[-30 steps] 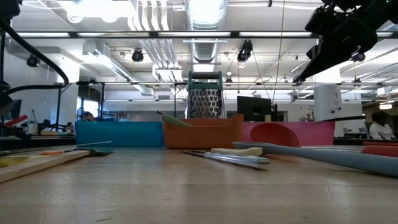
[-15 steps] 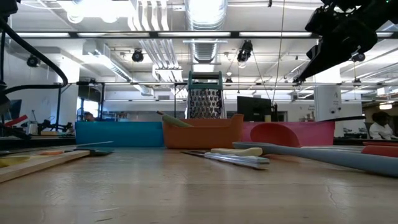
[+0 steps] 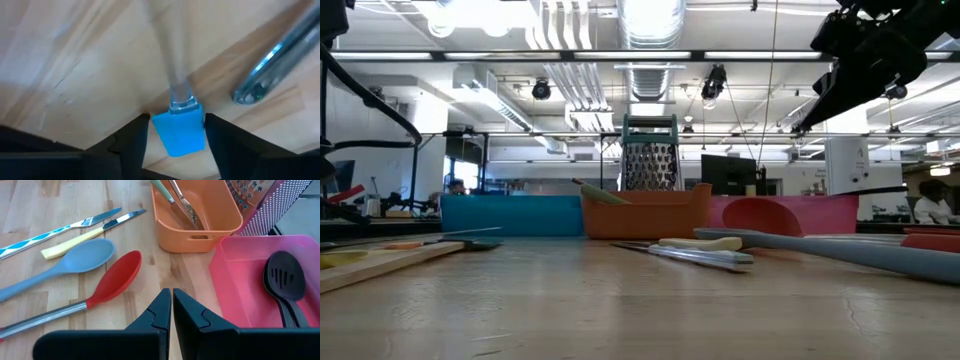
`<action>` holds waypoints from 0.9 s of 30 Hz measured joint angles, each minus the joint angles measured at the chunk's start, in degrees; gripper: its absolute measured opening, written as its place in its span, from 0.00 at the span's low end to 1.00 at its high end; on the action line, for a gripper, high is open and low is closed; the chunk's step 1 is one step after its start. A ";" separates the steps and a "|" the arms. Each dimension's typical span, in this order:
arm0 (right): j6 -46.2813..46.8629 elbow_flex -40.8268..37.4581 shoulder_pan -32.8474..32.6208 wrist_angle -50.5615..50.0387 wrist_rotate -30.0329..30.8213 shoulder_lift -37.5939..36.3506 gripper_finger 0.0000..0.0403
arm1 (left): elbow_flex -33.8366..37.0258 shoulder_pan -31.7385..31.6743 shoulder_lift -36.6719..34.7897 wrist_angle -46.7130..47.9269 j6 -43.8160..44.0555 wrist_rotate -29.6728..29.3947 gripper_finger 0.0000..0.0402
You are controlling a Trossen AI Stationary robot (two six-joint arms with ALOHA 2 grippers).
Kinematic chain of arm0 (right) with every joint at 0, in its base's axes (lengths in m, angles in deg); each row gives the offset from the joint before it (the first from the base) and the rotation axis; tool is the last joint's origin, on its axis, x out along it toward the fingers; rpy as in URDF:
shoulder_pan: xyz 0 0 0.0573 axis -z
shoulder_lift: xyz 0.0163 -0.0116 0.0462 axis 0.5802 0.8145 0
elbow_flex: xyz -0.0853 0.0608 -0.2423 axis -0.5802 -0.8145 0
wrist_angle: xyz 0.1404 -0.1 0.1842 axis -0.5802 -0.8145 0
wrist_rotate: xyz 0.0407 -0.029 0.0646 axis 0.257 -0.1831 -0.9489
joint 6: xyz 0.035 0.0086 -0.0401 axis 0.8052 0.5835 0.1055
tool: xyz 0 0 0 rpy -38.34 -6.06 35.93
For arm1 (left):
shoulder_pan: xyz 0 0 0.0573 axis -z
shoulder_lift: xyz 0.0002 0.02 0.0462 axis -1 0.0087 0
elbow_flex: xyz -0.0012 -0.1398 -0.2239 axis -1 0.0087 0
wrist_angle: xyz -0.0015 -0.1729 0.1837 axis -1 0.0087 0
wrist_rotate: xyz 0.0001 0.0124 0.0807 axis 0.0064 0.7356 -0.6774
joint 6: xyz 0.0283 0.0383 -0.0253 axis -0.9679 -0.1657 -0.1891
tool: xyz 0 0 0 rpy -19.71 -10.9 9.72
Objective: Pick & Place Kitchen Items
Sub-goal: Put the blue spatula into the blue bin
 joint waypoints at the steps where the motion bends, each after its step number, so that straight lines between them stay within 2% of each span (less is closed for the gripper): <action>1: 0.01 0.00 -0.01 0.00 0.00 0.00 0.03 | 0.00 0.00 0.02 0.16 0.36 0.01 0.46; 8: 0.00 0.00 0.01 0.00 0.01 0.00 0.03 | -0.09 -0.02 0.02 0.41 0.62 0.35 0.21; 15: 0.00 0.00 0.00 0.00 0.00 0.00 0.03 | -1.32 0.02 -0.29 1.26 0.64 0.72 0.21; 19: -0.01 0.00 -0.01 -0.02 -0.01 0.00 0.03 | -2.68 0.07 -3.30 2.95 2.35 -0.47 0.21; 22: 0.01 0.00 0.01 -0.02 0.01 0.00 0.03 | -3.22 0.09 -6.73 4.71 4.85 -1.47 0.10; 27: 0.01 0.00 0.01 0.00 0.01 0.02 0.03 | -3.63 0.07 -12.39 9.99 7.71 -7.35 0.00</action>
